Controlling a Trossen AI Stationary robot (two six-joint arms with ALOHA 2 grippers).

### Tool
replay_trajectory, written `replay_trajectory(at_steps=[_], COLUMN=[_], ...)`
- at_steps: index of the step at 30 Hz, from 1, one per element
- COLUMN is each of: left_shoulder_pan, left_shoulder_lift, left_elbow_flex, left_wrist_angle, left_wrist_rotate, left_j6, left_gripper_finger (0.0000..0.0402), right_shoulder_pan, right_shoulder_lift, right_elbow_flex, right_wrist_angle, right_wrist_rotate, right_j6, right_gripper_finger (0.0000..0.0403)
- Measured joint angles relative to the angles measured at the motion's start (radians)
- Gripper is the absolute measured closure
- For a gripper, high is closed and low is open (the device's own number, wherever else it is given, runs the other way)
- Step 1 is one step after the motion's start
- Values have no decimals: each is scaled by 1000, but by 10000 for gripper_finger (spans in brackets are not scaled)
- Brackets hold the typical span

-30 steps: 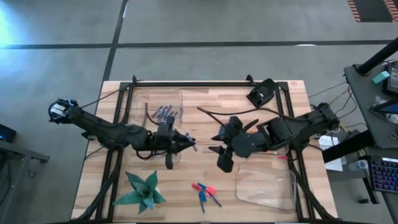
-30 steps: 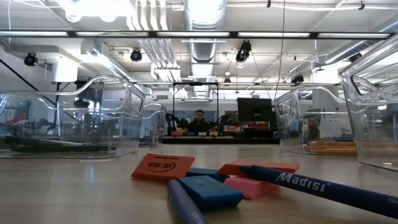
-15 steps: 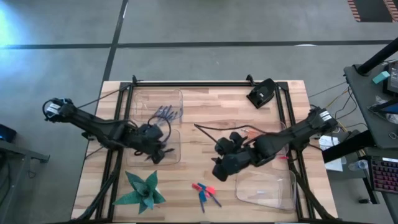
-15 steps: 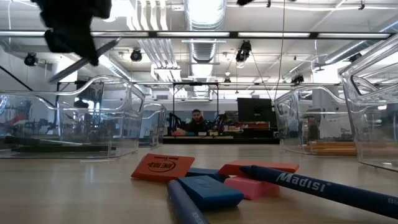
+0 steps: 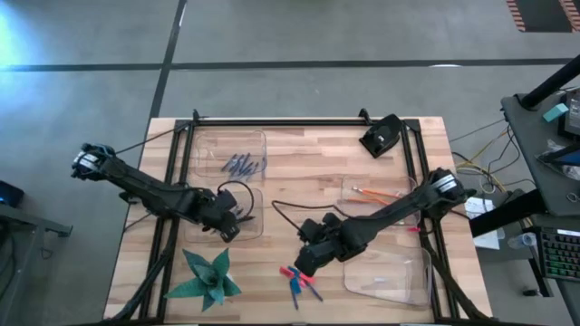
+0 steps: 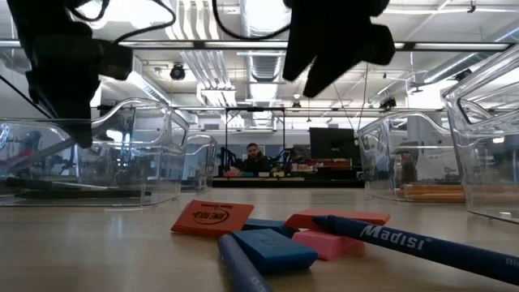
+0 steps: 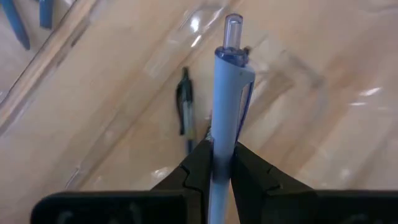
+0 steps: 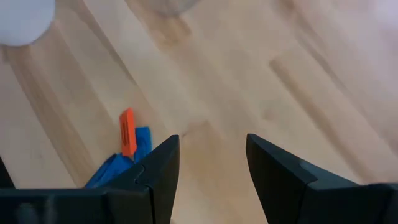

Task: Sort crayons/erasers/pens/pencils in bins
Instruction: Put the purple pen from the bottom transparent bin into the middle left transparent bin

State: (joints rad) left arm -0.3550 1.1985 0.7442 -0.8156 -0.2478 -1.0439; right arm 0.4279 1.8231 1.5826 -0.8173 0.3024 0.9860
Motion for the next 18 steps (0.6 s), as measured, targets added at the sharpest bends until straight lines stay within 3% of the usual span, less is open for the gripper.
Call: replay_trajectory(at_steps=[18], left_shoulder_pan=[-1], left_shoulder_lift=[165], left_elbow_flex=[3], left_wrist_angle=[2], left_wrist_rotate=[101], left_j6=[83], left_gripper_finger=[372], right_shoulder_pan=[56], right_shoulder_lift=[116], right_elbow_flex=[1], right_wrist_angle=[205], right_wrist_rotate=[-77], right_j6=[142], right_gripper_finger=[227])
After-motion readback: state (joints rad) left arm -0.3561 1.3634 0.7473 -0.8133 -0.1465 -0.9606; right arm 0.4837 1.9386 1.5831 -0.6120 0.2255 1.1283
